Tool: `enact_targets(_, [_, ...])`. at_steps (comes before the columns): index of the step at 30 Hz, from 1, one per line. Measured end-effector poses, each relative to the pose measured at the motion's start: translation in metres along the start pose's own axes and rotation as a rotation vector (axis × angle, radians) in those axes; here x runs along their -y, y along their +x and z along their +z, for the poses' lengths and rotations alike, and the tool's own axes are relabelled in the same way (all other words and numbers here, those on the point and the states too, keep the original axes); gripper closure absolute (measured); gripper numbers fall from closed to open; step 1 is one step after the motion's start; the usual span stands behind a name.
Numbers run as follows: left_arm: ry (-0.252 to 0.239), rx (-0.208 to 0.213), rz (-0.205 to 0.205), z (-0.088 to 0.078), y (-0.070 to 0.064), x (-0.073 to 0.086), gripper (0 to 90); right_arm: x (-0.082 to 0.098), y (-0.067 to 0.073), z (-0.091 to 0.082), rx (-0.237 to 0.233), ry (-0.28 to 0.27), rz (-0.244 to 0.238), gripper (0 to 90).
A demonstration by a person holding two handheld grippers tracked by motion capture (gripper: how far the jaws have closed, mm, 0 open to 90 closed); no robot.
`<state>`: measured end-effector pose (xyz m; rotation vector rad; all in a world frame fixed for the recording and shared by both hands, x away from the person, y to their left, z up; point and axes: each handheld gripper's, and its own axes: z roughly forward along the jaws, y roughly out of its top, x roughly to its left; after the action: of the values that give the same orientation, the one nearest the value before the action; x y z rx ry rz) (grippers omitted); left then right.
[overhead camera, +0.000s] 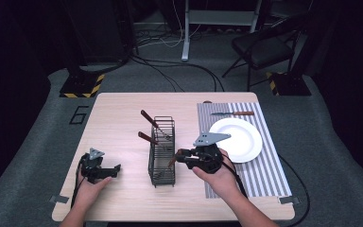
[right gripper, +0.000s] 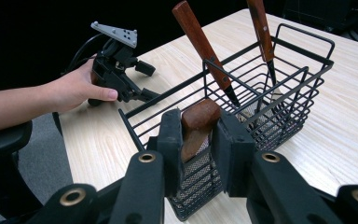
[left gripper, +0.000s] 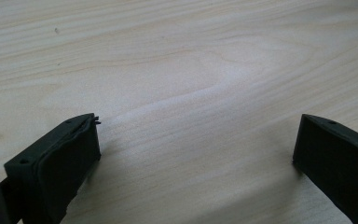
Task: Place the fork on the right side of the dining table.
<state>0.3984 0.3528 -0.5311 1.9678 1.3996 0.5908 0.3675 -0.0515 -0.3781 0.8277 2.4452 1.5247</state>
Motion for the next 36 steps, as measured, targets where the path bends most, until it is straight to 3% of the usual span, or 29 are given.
enact_targets(28, [0.000, 0.001, 0.002, 0.000, 0.000, 0.000, 0.3, -0.009, 0.001, -0.001, -0.031, -0.019, 0.024, 74.4])
enact_targets(36, [0.000, 0.002, 0.002, 0.000, 0.000, 0.000, 0.3, -0.017, 0.003, -0.003, -0.026, -0.027, 0.006, 74.5])
